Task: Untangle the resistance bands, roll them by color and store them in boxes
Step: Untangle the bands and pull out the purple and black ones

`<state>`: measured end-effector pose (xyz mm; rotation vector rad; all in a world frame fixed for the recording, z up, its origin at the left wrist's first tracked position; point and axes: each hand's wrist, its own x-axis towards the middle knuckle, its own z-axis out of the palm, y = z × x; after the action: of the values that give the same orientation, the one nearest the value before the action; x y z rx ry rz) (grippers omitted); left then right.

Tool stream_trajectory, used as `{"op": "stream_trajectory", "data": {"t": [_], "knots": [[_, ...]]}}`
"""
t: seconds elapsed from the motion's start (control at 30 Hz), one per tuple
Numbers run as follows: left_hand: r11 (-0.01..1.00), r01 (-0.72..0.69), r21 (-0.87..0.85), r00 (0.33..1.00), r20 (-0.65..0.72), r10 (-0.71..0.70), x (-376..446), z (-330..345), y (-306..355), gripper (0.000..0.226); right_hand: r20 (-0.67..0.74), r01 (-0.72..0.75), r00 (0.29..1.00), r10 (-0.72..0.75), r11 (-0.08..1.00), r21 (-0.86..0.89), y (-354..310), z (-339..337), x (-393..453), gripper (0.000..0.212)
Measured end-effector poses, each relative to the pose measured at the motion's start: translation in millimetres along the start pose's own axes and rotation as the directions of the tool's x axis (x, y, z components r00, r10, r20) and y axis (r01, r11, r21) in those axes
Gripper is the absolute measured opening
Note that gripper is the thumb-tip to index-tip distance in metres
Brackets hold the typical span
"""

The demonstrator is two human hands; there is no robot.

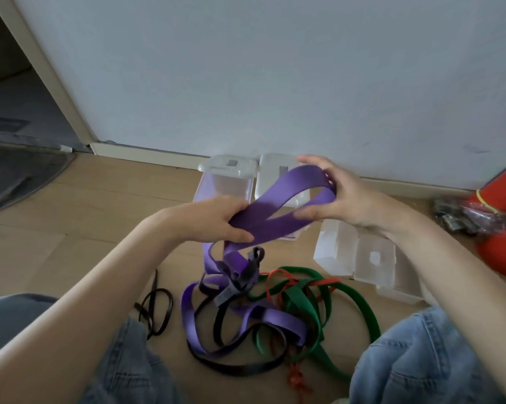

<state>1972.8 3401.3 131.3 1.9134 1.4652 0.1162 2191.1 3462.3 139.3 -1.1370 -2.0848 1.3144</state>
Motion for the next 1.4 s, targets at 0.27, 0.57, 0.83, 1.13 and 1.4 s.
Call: {"op": "stream_trajectory", "data": {"t": [0.27,0.57,0.83,1.13,1.4], "knots": [[0.994,-0.053,-0.100,0.991,0.118,0.065,6.0,3.8,15.3,0.015,0.308,0.167,0.949,-0.063,0.931,-0.324,12.6,42.8,-2.9,0.075],[0.883,-0.062,-0.465,0.991,-0.135,-0.002,15.5,40.9,-1.7,0.034,-0.032,0.087,0.996,-0.082,0.972,0.218,-8.3,36.7,-1.9,0.023],[0.926,-0.082,-0.368,0.954,-0.297,-0.033,23.4,40.5,-18.3,0.021,-0.346,0.184,0.938,0.033,0.797,0.576,-11.8,14.1,0.1,0.022],[0.996,-0.015,0.091,0.984,-0.173,0.031,-6.1,-0.7,-6.0,0.018,0.115,-0.210,0.965,0.235,0.959,-0.191,20.0,11.2,-2.5,0.027],[0.973,-0.187,0.136,0.923,-0.315,0.222,2.6,-2.2,3.4,0.015,0.141,-0.013,0.990,0.019,0.999,-0.049,21.0,20.7,0.7,0.068]]}}
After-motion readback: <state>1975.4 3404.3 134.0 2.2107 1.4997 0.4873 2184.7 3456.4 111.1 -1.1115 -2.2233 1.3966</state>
